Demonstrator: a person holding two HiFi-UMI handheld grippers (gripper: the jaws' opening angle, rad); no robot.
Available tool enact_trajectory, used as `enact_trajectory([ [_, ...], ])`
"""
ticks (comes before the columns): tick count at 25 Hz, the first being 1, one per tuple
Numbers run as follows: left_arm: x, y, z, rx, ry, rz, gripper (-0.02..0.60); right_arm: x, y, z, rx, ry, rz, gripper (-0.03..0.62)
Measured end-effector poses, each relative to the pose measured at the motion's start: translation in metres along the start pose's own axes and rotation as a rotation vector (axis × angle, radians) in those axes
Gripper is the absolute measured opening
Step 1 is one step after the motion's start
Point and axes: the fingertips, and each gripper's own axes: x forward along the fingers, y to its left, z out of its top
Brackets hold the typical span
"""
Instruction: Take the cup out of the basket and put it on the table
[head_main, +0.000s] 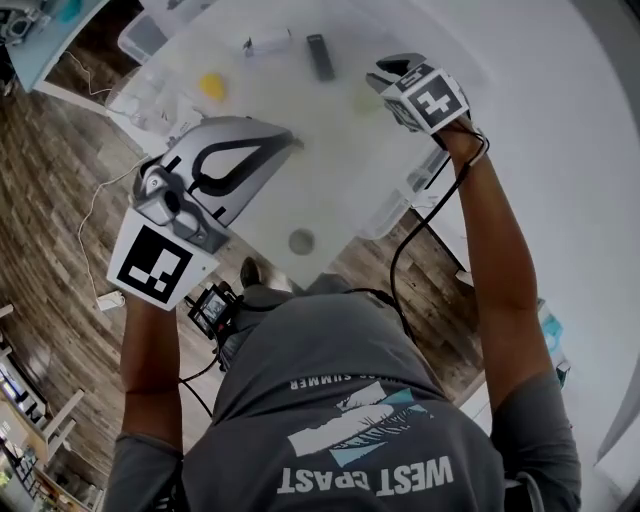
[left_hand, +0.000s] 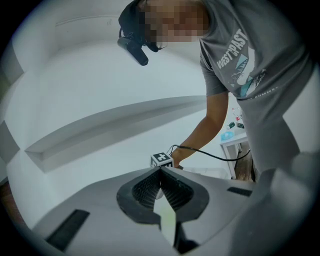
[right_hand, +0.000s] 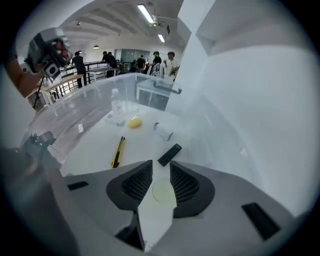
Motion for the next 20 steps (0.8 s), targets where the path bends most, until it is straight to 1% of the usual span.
enact_trajectory([
  [3,0.000,0.003,-0.008,-0.017,0.017,0.022,0.009,0.043,-0.002,-0.018,0.001,0.123,0.081,0.124],
  [7,-0.003,0.006,-0.011,-0.037,0.036,0.051,0.009,0.088,0.006,-0.049,-0.002,0.279,0.175,0.124],
  [12,-0.006,0.007,-0.020,-0.053,0.054,0.079,0.009,0.128,0.019,-0.085,0.050,0.423,0.248,0.124],
  [15,-0.008,0.008,-0.025,-0.061,0.063,0.094,0.009,0.144,0.026,-0.102,0.047,0.483,0.263,0.123],
  [16,-0.009,0.008,-0.025,-0.063,0.064,0.098,0.009,0.145,0.027,-0.106,0.033,0.503,0.265,0.103],
  [17,-0.009,0.008,-0.026,-0.062,0.063,0.101,0.009,0.146,0.027,-0.110,0.011,0.518,0.267,0.055],
  [18,-0.010,0.008,-0.026,-0.062,0.063,0.103,0.009,0.145,0.027,-0.112,-0.016,0.528,0.270,0.035],
  [20,-0.014,0.007,-0.028,-0.061,0.069,0.104,0.009,0.142,0.028,-0.111,-0.055,0.528,0.274,0.029],
])
